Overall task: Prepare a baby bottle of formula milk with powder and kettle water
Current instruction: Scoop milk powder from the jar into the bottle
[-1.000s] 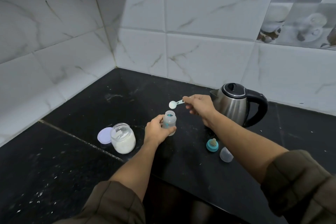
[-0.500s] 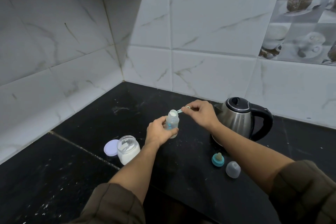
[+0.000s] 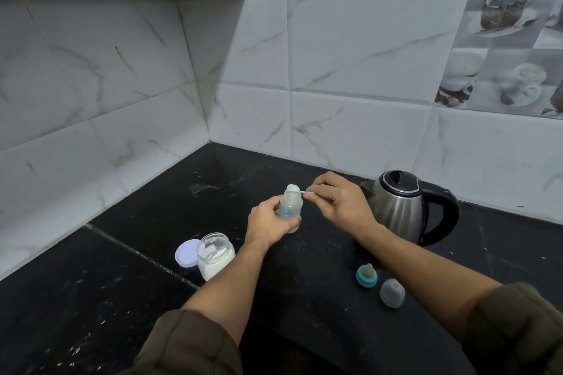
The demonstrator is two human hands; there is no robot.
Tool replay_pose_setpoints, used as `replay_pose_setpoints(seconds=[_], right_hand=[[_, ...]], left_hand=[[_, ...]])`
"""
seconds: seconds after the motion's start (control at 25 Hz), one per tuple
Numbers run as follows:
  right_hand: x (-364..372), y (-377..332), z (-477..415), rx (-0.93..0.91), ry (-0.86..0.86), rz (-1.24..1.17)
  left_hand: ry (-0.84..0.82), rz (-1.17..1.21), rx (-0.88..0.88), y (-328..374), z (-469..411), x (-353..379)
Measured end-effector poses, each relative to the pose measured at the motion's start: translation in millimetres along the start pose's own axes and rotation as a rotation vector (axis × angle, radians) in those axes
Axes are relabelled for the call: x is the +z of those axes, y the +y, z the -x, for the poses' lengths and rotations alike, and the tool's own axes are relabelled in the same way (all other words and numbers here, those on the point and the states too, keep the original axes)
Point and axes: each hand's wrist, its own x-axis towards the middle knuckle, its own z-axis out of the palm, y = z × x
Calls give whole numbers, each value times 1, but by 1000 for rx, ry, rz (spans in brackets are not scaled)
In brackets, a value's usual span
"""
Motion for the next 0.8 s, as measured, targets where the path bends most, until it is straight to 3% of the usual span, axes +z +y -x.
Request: replay_pose_setpoints(seconds=[0.8], right_hand=[[-2,11,10,-148,37,151]], left_hand=[[-24,31,10,2,-7,13]])
